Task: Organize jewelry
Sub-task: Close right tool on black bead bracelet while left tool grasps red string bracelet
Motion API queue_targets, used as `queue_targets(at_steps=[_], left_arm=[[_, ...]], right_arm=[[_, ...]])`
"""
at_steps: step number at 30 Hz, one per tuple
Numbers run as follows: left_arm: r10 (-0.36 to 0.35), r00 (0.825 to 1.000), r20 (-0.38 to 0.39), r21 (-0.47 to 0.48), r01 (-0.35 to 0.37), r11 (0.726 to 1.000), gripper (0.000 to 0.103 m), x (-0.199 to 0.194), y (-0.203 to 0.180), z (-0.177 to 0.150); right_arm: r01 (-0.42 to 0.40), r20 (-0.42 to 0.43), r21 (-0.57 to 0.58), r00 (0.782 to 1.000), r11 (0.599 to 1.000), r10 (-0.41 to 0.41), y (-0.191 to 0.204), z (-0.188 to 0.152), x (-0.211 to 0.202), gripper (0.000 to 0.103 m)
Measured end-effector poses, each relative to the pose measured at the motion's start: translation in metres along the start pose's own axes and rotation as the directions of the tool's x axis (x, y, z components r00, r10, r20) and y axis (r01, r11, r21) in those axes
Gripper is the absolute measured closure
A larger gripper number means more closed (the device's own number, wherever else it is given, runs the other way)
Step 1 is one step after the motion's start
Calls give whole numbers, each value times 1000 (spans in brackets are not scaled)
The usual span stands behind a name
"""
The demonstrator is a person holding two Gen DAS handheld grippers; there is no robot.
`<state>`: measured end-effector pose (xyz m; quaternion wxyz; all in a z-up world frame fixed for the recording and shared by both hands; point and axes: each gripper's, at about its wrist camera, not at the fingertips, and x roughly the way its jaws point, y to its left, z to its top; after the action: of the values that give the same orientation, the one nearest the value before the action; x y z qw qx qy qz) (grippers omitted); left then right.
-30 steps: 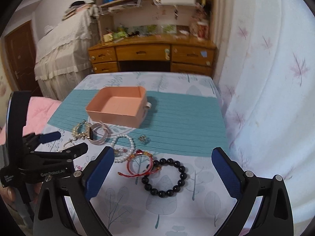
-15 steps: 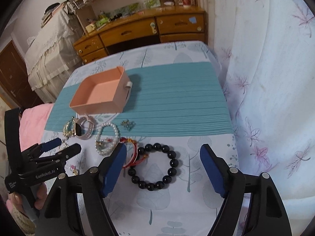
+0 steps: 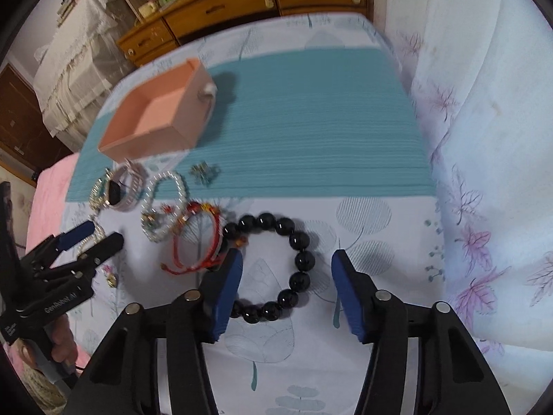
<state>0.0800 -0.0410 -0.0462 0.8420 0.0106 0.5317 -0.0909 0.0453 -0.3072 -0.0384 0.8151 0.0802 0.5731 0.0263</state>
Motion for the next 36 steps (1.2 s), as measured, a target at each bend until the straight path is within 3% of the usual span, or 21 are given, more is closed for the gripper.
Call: queue_targets(at_steps=[3, 9, 11, 13, 22, 33, 36], left_arm=[[-9, 1000, -20, 2, 9, 1000, 33, 7, 3, 0], [-31, 999, -37, 0, 31, 1000, 34, 10, 8, 1], [-38, 998, -41, 1, 38, 999, 34, 9, 8, 0], [-50, 998, -45, 6, 50, 999, 34, 7, 5, -1], [-78, 996, -36, 112, 81, 990, 34, -5, -36, 2], [-121, 987, -110, 191, 140, 972, 34, 15, -93, 15], [-122, 985, -124, 193, 144, 971, 45, 23, -110, 23]], right_arm=[[24, -47, -23, 999, 999, -25, 3, -1, 20, 62], [107, -40, -94, 993, 990, -111, 16, 0, 37, 65], [136, -25, -119, 990, 984, -140, 21, 1, 40, 72], [166, -9, -137, 986, 977, -169, 24, 2, 41, 87], [123, 43, -70, 992, 990, -120, 10, -9, 18, 88], [89, 144, 33, 985, 995, -93, -29, -56, -45, 88], [70, 157, 51, 985, 996, -78, -36, -62, -54, 88]])
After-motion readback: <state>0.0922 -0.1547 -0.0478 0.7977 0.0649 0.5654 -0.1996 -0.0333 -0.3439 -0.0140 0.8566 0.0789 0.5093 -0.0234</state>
